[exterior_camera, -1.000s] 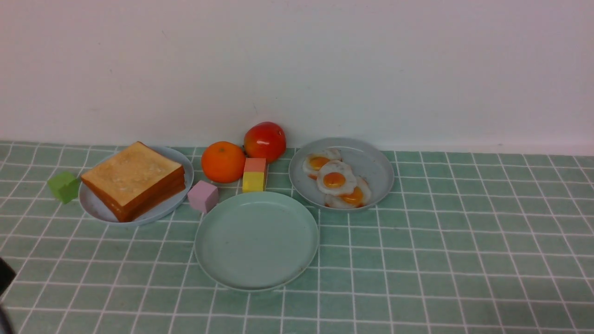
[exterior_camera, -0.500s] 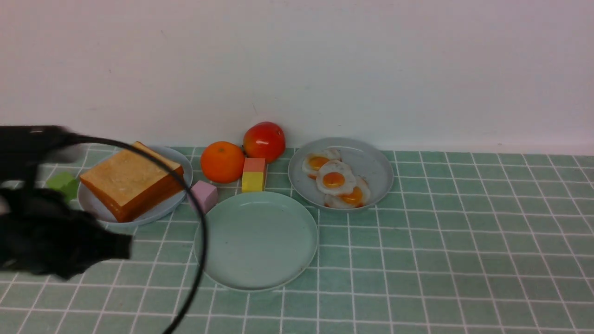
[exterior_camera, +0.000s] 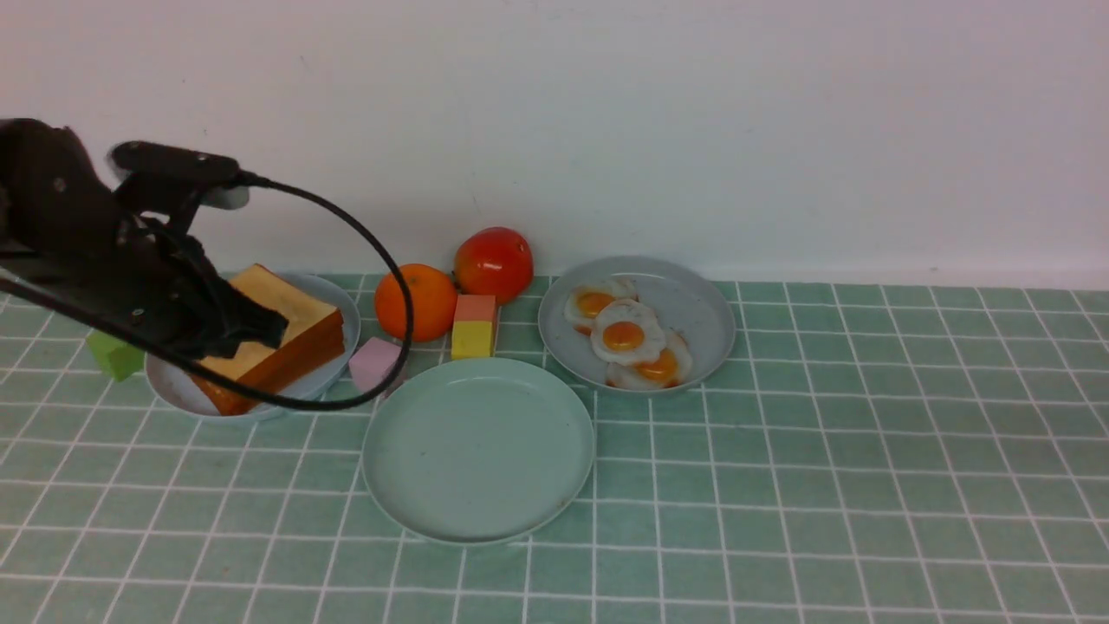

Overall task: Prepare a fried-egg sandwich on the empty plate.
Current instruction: Use the left arm to grab a slice of bread

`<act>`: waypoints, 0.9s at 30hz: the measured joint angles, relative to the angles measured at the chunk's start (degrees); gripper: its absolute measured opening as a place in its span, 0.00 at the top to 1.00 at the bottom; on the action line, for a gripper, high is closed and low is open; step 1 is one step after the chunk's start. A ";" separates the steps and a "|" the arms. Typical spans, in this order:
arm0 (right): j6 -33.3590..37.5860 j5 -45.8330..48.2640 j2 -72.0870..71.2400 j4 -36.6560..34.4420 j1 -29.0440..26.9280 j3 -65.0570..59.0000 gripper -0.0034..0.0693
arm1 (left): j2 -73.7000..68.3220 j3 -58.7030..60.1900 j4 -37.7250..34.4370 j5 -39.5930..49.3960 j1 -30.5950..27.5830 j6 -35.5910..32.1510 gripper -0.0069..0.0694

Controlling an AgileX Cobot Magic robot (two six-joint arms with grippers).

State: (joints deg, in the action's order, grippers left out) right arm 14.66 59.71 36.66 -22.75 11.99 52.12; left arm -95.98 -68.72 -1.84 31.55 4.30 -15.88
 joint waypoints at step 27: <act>0.05 -0.16 0.00 -5.23 0.01 0.07 0.93 | -14.38 -0.98 11.51 -15.47 -0.08 -8.07 0.68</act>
State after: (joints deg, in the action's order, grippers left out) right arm 14.71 59.55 36.66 -27.98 12.00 52.19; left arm -110.35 -69.70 9.67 16.08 4.22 -23.94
